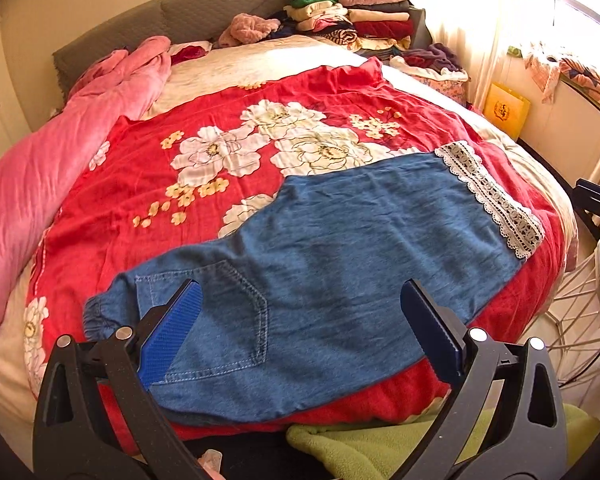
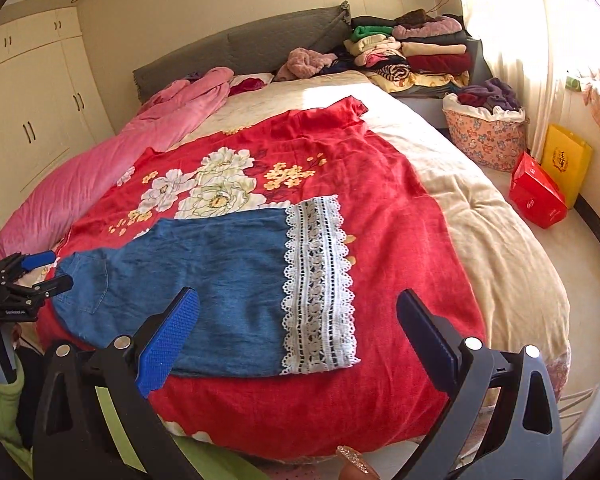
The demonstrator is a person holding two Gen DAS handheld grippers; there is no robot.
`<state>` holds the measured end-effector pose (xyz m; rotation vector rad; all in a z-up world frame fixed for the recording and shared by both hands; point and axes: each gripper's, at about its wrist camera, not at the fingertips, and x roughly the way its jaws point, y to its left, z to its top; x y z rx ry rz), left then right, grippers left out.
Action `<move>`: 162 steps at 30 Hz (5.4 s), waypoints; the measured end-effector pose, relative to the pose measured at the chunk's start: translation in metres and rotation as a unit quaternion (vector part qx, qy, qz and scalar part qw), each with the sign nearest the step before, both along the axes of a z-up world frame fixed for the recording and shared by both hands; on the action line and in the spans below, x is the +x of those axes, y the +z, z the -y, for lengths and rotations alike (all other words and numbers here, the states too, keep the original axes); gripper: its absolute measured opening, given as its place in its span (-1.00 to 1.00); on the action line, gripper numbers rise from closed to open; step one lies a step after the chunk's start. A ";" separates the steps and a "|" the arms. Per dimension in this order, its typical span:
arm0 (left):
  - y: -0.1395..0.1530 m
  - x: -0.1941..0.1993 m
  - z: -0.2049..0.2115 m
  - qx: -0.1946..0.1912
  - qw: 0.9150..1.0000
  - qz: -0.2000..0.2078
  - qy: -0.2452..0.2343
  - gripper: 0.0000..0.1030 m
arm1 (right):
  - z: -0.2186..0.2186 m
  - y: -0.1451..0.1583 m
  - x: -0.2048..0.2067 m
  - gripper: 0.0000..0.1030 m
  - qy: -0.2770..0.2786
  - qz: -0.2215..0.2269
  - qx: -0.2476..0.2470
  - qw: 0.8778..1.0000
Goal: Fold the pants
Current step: 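Move both grippers toward the lace-trimmed leg of the pants, then grasp the lace trim with the right gripper while the left gripper pinches denim, then lay the lace-trimmed leg flat over the pants and open both grippers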
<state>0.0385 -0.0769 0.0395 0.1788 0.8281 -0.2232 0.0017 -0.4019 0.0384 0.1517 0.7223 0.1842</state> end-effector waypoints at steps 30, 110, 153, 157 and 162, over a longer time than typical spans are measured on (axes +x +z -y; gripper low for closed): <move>-0.018 0.114 0.117 0.006 0.992 -0.019 -0.122 0.81 | 0.000 -0.050 0.024 0.91 0.013 -0.062 0.025 0.998; -0.036 0.094 -0.054 -0.178 0.977 -0.077 -0.084 -0.24 | -0.193 -0.006 0.020 0.27 0.268 -0.030 -0.026 0.963; -0.094 0.030 -0.043 -0.202 0.964 -0.162 -0.065 -0.41 | -0.207 0.000 0.151 0.46 0.201 -0.088 0.106 0.970; -0.087 0.029 -0.050 -0.234 0.957 -0.161 -0.063 -0.59 | -0.182 -0.016 0.099 0.46 0.203 -0.071 0.003 0.976; -0.070 0.017 -0.049 -0.264 0.948 -0.156 -0.082 -0.65 | -0.176 -0.037 0.056 0.45 0.230 -0.074 -0.069 0.968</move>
